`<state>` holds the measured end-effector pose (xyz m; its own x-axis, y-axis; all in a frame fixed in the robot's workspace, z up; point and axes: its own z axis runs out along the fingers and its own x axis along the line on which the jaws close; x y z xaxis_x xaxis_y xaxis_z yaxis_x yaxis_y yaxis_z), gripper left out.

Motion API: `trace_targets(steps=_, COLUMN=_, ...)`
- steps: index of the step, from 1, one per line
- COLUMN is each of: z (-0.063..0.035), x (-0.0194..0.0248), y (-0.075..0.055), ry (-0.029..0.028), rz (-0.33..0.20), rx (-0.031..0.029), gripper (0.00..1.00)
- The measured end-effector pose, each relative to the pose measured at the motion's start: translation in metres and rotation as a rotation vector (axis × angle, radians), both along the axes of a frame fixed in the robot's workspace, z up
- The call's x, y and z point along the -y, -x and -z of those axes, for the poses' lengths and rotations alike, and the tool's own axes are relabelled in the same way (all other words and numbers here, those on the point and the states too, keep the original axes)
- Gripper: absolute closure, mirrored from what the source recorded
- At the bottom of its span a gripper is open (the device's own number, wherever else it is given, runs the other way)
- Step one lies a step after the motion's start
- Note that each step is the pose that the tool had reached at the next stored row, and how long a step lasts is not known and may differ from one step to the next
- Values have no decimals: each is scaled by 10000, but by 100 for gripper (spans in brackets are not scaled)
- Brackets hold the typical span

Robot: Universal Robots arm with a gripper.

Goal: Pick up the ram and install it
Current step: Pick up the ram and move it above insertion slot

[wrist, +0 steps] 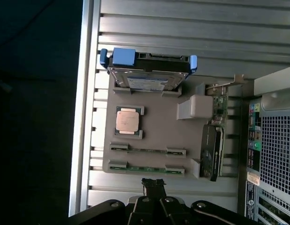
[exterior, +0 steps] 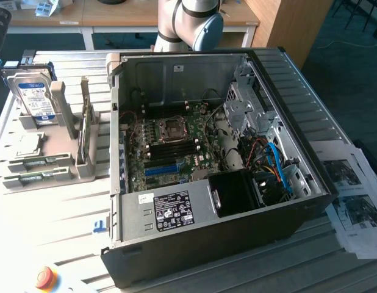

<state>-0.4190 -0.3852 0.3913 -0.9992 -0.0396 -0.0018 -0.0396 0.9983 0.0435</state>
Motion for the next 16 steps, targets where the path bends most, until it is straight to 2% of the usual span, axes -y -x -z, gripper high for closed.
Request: trace_targets(steps=16, z=8, x=0, y=0, ry=0, rz=-2322, rx=0, gripper=90)
